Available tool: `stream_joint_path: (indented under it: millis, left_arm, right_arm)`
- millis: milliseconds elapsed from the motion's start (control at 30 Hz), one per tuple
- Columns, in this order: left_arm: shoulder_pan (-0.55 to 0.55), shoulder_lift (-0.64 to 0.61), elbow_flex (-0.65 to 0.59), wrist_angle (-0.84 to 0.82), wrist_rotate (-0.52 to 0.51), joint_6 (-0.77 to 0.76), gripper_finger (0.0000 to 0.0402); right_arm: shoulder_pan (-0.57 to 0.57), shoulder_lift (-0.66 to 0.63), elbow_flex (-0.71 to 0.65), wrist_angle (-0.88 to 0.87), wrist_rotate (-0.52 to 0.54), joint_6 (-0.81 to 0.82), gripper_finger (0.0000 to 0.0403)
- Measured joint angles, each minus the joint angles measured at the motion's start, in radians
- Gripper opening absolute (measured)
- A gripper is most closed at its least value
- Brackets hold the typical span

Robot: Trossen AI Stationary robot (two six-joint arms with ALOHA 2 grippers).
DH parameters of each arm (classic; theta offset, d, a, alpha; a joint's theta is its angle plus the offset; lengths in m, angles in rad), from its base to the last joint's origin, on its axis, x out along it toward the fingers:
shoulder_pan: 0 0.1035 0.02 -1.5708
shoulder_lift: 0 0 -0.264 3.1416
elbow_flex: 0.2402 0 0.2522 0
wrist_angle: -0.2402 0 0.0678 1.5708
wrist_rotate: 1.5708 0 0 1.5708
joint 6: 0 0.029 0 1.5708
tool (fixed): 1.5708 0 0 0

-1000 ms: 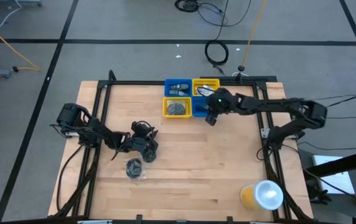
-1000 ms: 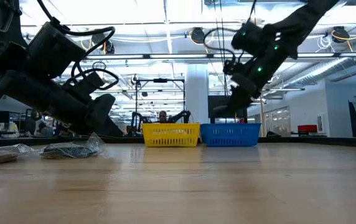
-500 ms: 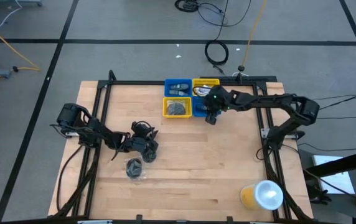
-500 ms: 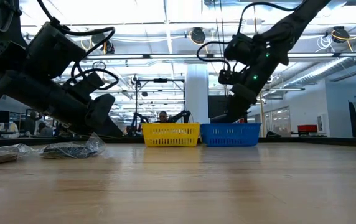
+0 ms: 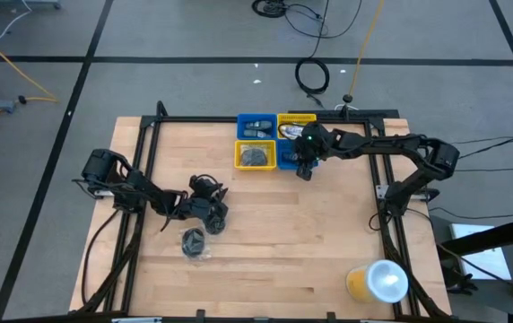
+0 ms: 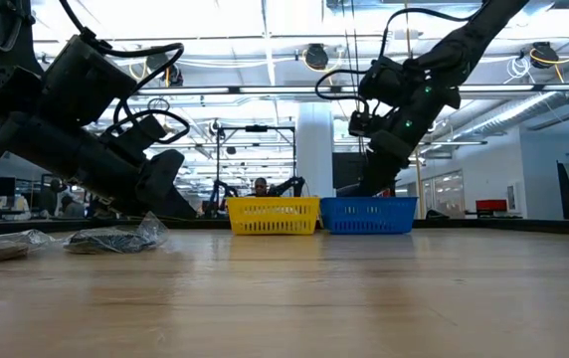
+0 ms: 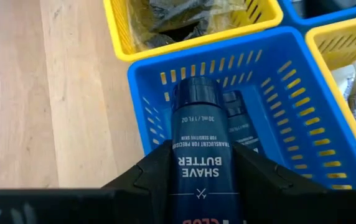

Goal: Pick & Place Travel size toiletries
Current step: Put the blue shave cream into the right blue bin, then put the black hairbrush into the left yellow bin

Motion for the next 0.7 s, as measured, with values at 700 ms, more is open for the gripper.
stream_joint_path:
  millis: [700]
  left_arm:
    - [0.0, 0.0, 0.0, 0.0, 0.0, 0.0, 0.0108]
  right_arm:
    - [-0.008, -0.001, -0.001, 0.143, 0.0, 0.038, 0.0197]
